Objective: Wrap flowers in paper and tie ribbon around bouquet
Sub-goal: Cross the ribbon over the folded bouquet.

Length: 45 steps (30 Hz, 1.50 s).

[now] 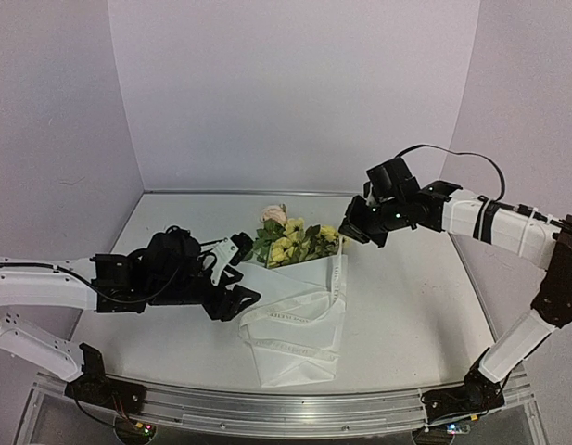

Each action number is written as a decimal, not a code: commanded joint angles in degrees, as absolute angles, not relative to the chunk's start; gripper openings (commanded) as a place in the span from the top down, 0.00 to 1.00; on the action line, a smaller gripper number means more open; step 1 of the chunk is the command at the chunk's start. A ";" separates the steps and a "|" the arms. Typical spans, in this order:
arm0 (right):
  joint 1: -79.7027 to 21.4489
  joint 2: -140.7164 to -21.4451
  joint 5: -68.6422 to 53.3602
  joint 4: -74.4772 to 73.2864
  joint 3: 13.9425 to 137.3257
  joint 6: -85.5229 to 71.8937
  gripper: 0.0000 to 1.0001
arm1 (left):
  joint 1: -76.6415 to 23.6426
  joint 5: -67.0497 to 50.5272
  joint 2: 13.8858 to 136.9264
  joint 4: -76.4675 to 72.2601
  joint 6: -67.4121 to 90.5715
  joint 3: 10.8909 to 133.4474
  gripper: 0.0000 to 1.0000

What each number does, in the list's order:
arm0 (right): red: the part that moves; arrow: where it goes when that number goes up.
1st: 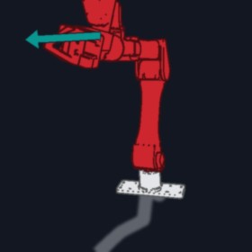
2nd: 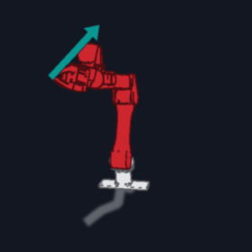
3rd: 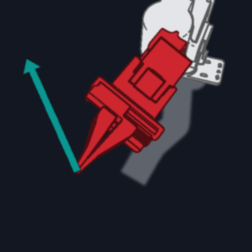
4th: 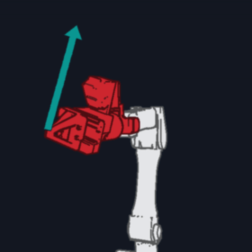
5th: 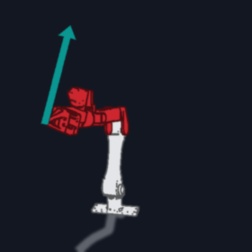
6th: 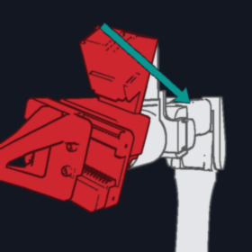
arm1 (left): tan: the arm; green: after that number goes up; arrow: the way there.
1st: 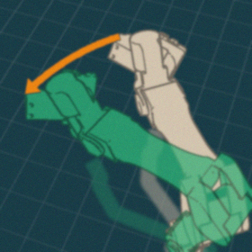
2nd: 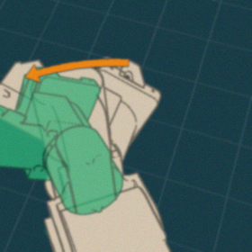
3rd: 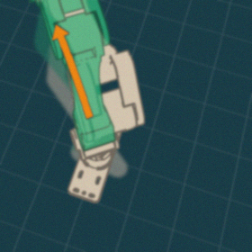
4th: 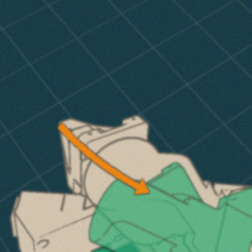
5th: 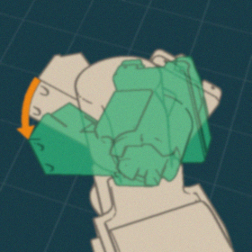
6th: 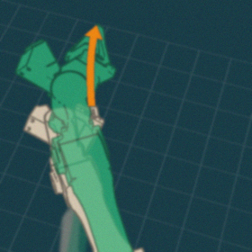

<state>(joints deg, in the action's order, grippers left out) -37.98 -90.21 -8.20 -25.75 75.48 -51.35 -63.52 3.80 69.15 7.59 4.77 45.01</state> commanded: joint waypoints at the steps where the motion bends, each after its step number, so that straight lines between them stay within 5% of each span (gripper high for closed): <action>1: -39.71 -90.54 -7.63 -25.77 77.55 -52.03 1.00 | -60.68 6.47 63.98 -0.67 9.05 44.59 0.32; 15: -45.06 -89.21 -12.40 -8.48 69.08 -68.13 1.00 | -49.13 -25.09 89.72 -14.03 17.97 61.91 0.31; 28: -45.87 -88.54 -12.66 -7.79 60.27 -78.34 1.00 | -48.09 -31.03 95.42 -12.64 19.79 63.20 0.32; 45: -47.01 -95.36 -19.89 -2.74 65.84 -88.38 1.00 | -50.66 -32.37 100.08 4.34 6.26 70.85 0.37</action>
